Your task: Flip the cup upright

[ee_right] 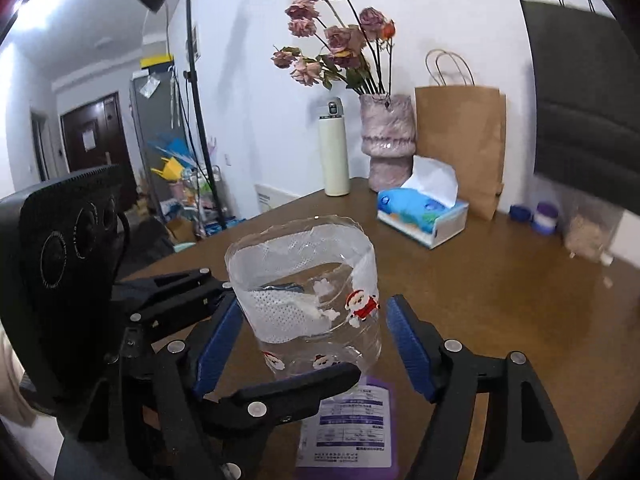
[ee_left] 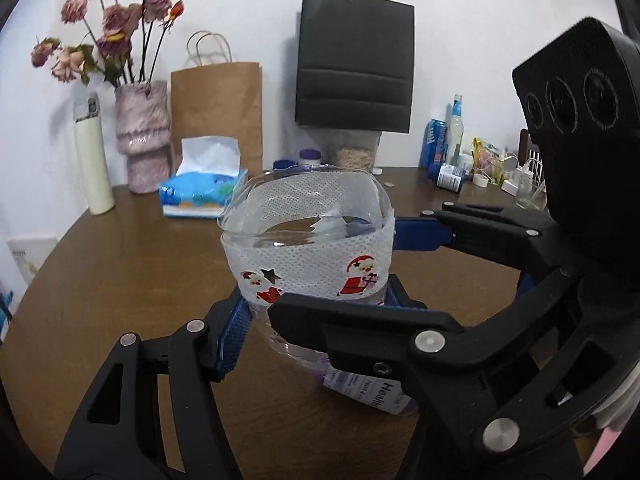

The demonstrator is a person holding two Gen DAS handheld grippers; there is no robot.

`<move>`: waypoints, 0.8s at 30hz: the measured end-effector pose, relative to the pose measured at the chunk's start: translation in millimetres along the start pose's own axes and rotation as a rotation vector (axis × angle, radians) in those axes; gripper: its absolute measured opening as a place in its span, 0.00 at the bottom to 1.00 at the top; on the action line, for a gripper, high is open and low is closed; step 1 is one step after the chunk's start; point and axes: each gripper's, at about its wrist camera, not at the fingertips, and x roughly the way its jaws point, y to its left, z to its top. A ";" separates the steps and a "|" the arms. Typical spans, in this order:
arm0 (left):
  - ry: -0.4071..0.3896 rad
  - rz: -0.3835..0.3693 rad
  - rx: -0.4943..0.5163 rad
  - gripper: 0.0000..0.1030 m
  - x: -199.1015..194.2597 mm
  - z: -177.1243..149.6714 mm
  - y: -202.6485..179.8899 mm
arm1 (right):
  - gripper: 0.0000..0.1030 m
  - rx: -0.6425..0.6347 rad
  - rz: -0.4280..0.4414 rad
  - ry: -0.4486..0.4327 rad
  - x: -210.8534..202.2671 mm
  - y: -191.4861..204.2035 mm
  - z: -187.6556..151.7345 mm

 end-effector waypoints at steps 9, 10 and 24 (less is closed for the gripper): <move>-0.024 0.027 0.066 0.57 -38.9 -4.2 -18.3 | 0.70 -0.047 -0.016 -0.015 -30.3 31.5 -2.0; -0.030 0.030 0.070 0.57 -48.9 -3.8 -20.9 | 0.70 -0.049 -0.016 -0.022 -36.7 36.7 -1.0; 0.141 0.004 0.066 0.83 -83.6 -77.6 -44.5 | 0.69 -0.040 -0.075 0.069 -61.5 85.6 -71.5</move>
